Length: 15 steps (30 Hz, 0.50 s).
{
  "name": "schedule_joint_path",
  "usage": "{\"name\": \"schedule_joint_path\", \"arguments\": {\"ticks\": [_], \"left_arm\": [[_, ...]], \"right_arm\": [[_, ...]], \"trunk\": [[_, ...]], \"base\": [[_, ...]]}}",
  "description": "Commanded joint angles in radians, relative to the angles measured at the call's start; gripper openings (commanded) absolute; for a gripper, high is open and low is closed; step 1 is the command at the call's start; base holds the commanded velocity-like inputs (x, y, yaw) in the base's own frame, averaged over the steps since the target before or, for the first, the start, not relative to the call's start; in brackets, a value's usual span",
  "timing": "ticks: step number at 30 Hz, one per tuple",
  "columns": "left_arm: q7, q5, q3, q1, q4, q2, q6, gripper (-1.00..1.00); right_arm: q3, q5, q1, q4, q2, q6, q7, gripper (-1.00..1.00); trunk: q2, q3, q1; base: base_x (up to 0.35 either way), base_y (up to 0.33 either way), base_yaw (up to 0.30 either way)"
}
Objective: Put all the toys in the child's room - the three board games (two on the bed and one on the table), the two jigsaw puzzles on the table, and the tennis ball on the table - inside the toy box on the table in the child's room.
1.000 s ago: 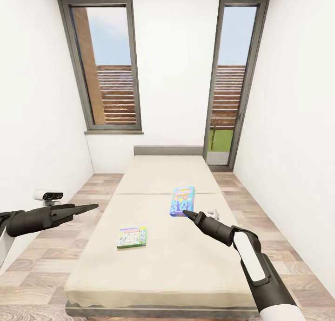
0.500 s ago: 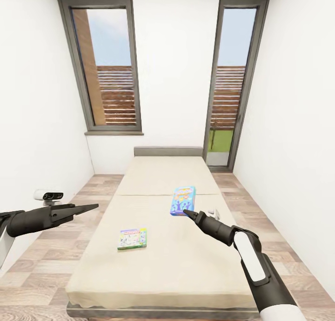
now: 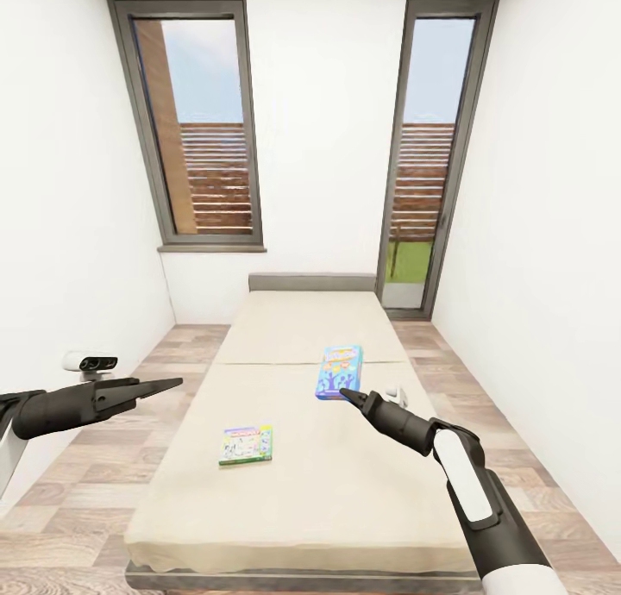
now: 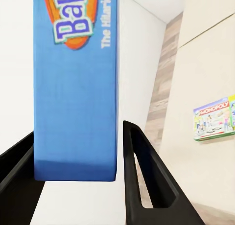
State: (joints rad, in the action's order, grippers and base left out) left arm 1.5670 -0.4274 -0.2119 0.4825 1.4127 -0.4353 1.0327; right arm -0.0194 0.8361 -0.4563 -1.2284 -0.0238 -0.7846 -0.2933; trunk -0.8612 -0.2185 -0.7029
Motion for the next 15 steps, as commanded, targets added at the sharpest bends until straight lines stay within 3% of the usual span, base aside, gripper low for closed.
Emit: {"name": "schedule_joint_path", "arguments": {"ticks": [1, 15], "left_arm": [[0.004, 0.0, 0.0, 0.001, 0.0, 0.0, 0.011, 1.0], [0.004, 0.0, 0.0, 0.001, 0.0, 0.0, 0.01, 1.0]], "right_arm": [[-0.003, -0.002, -0.001, 0.0, -0.001, -0.005, -0.003, -1.0], [0.005, -0.002, -0.001, -0.004, -0.001, -0.005, -0.003, -1.0]], "trunk": [[0.006, 0.002, 0.004], [0.104, 0.046, 0.057]], "base": [[0.0, 0.0, 0.0], [0.0, 0.0, 0.0]]}}
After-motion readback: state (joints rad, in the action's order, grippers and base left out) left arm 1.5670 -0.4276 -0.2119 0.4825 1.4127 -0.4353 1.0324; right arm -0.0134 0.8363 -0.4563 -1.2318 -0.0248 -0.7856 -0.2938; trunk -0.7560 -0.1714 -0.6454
